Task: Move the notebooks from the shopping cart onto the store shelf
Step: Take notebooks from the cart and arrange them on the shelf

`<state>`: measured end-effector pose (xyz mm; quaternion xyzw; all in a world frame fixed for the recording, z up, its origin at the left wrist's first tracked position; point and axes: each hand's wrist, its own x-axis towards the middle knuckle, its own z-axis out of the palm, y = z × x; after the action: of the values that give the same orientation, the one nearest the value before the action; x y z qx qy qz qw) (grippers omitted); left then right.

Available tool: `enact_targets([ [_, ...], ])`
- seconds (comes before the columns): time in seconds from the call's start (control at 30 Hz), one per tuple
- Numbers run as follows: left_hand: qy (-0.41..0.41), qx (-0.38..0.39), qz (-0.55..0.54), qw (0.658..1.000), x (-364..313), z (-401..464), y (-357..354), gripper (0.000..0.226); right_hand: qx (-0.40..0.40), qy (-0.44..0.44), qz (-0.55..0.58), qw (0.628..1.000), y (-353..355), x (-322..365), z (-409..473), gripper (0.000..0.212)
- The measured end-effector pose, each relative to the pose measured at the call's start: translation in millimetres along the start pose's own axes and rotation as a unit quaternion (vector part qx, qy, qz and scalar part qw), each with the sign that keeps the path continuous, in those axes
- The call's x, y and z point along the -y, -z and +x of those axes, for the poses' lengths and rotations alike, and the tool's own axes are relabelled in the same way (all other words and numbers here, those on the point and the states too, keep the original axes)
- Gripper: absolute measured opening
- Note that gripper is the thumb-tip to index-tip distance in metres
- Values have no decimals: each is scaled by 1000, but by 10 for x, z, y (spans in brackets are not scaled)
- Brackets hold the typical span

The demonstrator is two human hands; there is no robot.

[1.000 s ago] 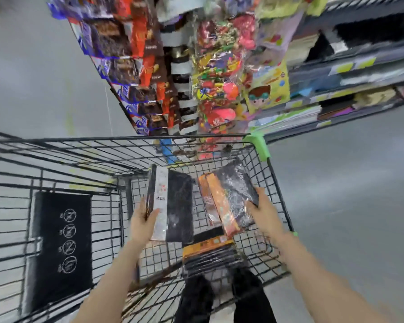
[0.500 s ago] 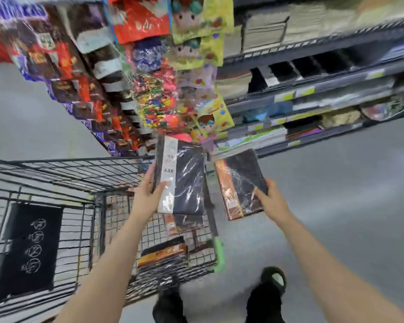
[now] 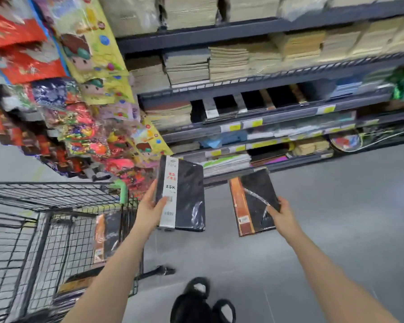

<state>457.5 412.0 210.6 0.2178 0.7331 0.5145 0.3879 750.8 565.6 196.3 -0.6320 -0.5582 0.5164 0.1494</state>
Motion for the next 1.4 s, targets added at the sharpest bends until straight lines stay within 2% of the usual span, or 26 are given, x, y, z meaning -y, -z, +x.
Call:
enact_targets([
  [0.13, -37, 5, 19, 999, -235, 303, -567, 54, -10, 6, 15, 1000, 434, 65, 394, 28],
  [0.23, -28, 10, 14, 999, -318, 640, -1004, 54, -12, 9, 18, 1000, 739, 117, 748, 15],
  [0.5, 10, 13, -26, 1000, -566, 1710, -2070, 65, -16, 17, 48, 999, 1409, 581, 1958, 17],
  [0.57, 21, 18, -51, 998, -560, 1917, -2269, 60, -15, 18, 69, 997, 1522, 674, 2197, 21],
  [0.73, 47, 2, -83, 995, -925, 2006, -2674, 56, 2, 24, 67, 997, 1810, 782, 2614, 17],
  [0.93, 40, -34, -91, 994, -998, 1962, -3029, 57, 41, 50, 30, 997, 2143, 881, 2989, 16],
  [1.17, -1, -108, -112, 988, -861, 2206, -3374, 55, 57, 82, 26, 995, 2122, 905, 3752, 34],
  [1.27, -28, -118, -133, 984, -759, 2525, -3536, 55, 54, 118, 33, 991, 1917, 886, 4207, 29],
  [1.4, -86, -117, -118, 982, -600, 2980, -3642, 53, 47, 181, 39, 982, 1706, 937, 4761, 40],
])
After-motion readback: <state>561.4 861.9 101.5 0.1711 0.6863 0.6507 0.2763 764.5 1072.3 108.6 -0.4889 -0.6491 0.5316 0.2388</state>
